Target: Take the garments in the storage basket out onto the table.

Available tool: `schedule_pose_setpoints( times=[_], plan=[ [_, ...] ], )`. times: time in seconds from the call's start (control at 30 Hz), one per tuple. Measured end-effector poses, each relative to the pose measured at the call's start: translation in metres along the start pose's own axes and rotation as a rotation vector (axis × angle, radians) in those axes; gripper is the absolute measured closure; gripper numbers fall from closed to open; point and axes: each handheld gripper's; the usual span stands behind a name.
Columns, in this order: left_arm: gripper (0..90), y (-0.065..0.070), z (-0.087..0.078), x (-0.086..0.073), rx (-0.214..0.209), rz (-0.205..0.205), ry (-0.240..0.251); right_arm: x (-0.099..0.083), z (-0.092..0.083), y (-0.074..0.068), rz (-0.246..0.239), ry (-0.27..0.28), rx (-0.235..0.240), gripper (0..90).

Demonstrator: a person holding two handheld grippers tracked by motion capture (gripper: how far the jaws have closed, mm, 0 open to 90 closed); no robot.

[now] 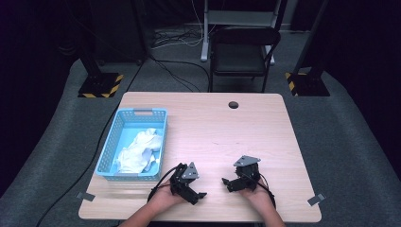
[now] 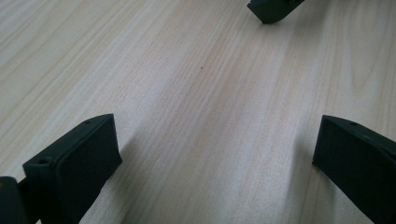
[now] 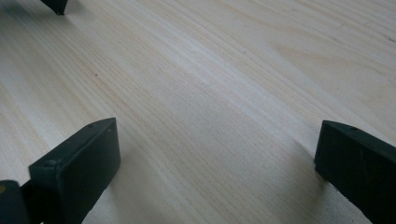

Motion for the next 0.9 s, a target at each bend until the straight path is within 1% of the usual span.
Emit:
schedule_pose_setpoints(
  times=[0.07, 0.17, 0.23, 0.4, 0.53, 0.8, 0.9],
  plan=[
    [0.0, 0.0002, 0.0000, 0.0000, 0.002, -0.001, 0.000, -0.0003, -0.0004, 0.0009, 0.008, 0.005, 0.007, 0.0],
    [0.0, 0.0007, -0.0001, -0.0002, 0.006, -0.005, 0.000, 0.0003, 0.0003, -0.0021, 0.003, -0.005, -0.015, 0.0],
    [0.0, 0.0006, -0.0002, -0.0002, 0.004, -0.005, 0.001, 0.0003, 0.0001, -0.0030, 0.008, -0.005, -0.020, 0.0],
    [0.1, -0.0002, -0.0004, -0.0003, 0.000, -0.003, 0.001, -0.0004, -0.0009, -0.0012, 0.023, 0.004, -0.004, 0.0],
    [0.1, 0.0003, -0.0007, -0.0007, 0.002, -0.006, 0.002, 0.0002, 0.0000, -0.0028, 0.007, -0.004, -0.017, 0.0],
    [2.1, -0.0011, -0.0026, -0.0002, -0.008, 0.005, -0.006, 0.0000, -0.0003, -0.0024, 0.010, -0.002, -0.014, 0.0],
    [4.8, -0.0025, -0.0045, 0.0004, -0.020, -0.005, -0.007, 0.0001, -0.0002, -0.0027, 0.007, -0.004, -0.016, 0.0]
  ],
)
Point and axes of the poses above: each handheld gripper's, and its own axes: z roughly forward along the jaws, x roughly out of its top, y roughly to its right, and after that the axes turned 8 degrees about -z, right-handed
